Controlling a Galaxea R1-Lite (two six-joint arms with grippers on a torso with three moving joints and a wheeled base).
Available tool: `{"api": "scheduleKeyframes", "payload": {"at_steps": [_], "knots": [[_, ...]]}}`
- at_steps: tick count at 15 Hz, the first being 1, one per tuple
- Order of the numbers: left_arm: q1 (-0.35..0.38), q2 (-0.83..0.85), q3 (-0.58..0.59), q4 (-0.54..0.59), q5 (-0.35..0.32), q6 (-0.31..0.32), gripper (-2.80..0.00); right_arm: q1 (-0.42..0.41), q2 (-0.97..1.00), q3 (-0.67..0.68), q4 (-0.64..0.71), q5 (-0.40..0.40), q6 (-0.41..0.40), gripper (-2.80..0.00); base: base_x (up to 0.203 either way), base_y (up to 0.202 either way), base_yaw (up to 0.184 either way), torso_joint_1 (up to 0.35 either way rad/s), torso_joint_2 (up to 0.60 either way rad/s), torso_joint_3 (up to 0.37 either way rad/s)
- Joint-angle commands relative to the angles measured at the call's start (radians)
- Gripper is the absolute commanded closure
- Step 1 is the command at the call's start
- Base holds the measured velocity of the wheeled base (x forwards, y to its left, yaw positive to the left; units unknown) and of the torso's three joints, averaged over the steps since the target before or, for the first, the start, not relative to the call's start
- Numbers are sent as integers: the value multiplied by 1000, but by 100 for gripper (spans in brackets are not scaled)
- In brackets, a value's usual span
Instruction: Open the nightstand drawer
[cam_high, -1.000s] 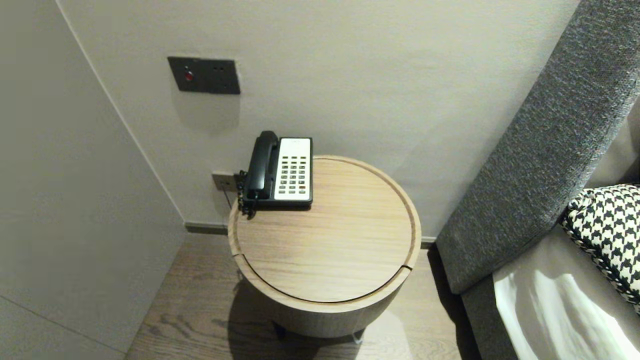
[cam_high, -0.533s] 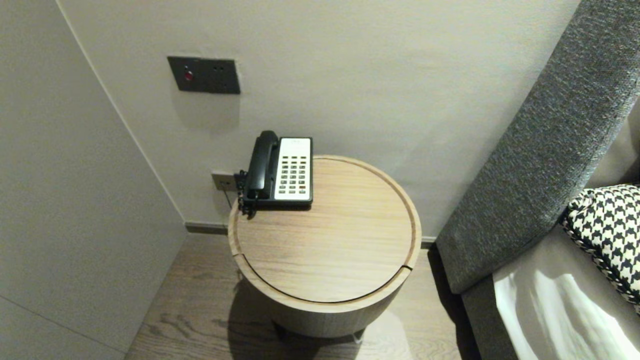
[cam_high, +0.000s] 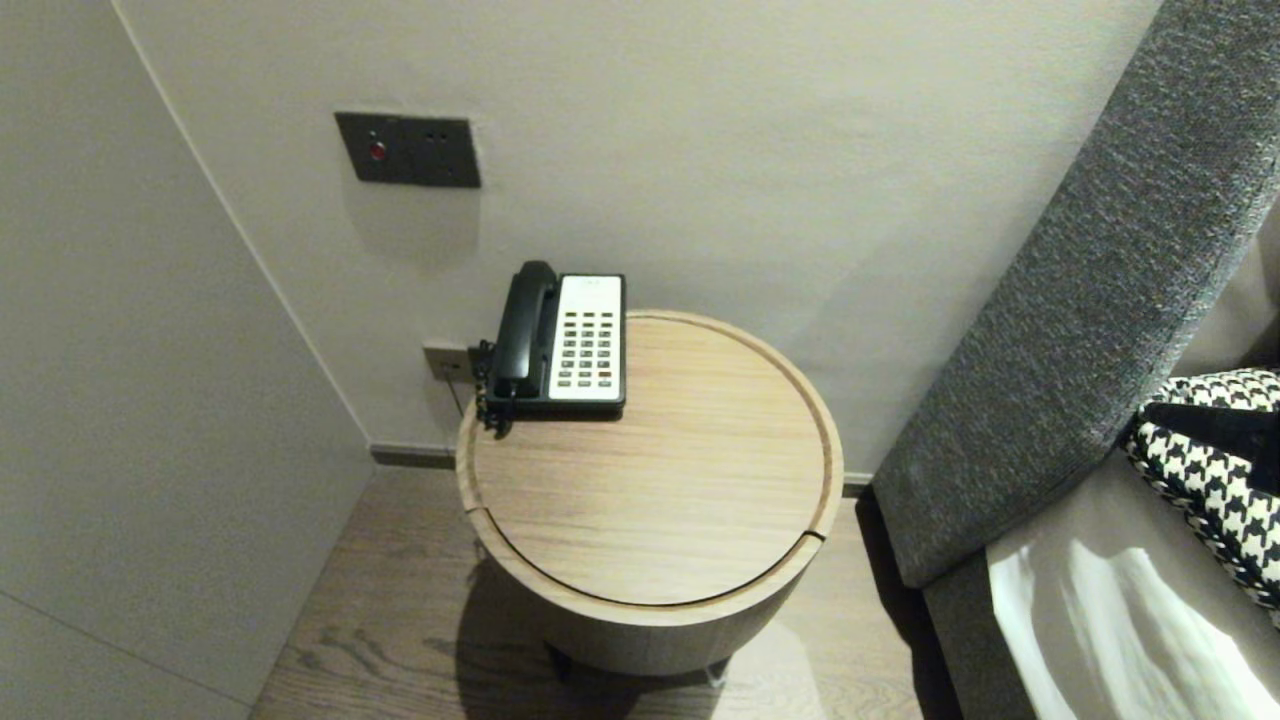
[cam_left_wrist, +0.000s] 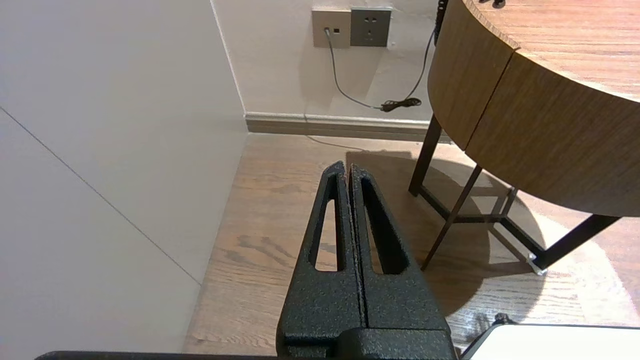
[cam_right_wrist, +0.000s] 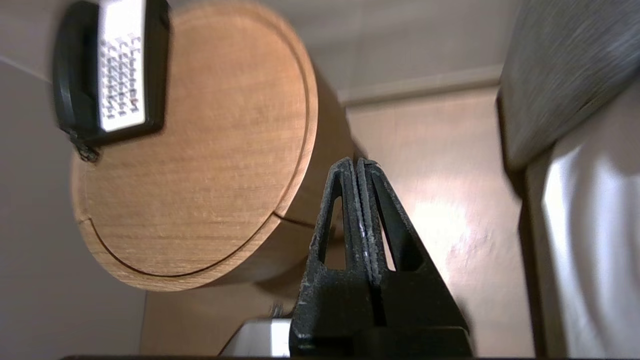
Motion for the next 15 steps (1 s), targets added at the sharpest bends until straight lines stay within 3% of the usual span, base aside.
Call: {"api": "scheduleKeyframes", "payload": {"at_steps": [1, 4, 10, 12, 15], "knots": [[0, 0, 0, 0, 1, 1, 0, 55, 138, -29, 9, -8, 19, 0, 0, 0, 0, 0, 0, 0], [0, 0, 0, 0, 1, 1, 0, 180, 214, -38, 13, -11, 37, 0, 0, 0, 0, 0, 0, 0], [0, 0, 0, 0, 1, 1, 0, 309, 302, -22, 30, -4, 59, 0, 0, 0, 0, 0, 0, 0], [0, 0, 0, 0, 1, 1, 0, 394, 386, -32, 20, -2, 99, 0, 0, 0, 0, 0, 0, 0], [-1, 0, 0, 0, 1, 0, 0, 440, 452, -37, -116, -5, 125, 0, 0, 0, 0, 0, 0, 0]]}}
